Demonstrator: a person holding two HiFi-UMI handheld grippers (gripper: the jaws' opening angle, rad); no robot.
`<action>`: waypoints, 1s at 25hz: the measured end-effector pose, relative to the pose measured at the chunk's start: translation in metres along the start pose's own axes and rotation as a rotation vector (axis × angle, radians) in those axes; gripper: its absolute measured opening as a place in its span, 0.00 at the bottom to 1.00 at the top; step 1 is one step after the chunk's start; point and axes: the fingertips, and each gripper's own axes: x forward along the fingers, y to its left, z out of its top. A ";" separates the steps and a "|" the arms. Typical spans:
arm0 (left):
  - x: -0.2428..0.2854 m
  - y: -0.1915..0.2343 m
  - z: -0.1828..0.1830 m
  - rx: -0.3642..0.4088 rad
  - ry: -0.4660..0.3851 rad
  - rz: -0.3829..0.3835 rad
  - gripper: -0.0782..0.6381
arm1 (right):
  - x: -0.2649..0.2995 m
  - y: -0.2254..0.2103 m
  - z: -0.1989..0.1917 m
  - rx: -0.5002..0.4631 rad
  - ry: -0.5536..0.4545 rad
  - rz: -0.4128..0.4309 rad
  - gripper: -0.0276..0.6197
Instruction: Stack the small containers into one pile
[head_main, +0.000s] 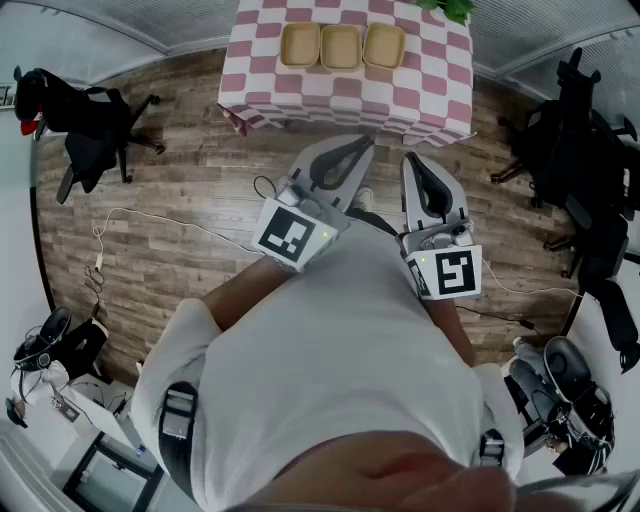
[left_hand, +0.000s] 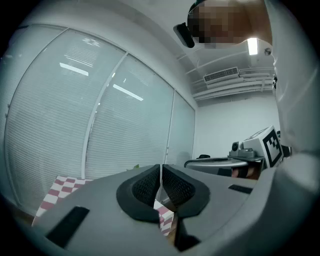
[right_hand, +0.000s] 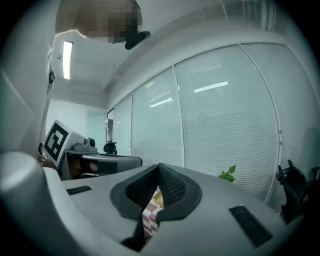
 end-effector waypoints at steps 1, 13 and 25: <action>0.001 -0.002 0.000 0.002 -0.002 -0.002 0.17 | -0.002 -0.002 0.001 0.000 -0.002 0.000 0.09; 0.026 -0.025 -0.003 -0.002 0.007 0.007 0.17 | -0.019 -0.029 0.000 0.034 -0.029 0.017 0.09; 0.065 -0.012 -0.021 -0.014 0.062 0.084 0.17 | -0.005 -0.073 -0.007 0.080 -0.026 0.081 0.09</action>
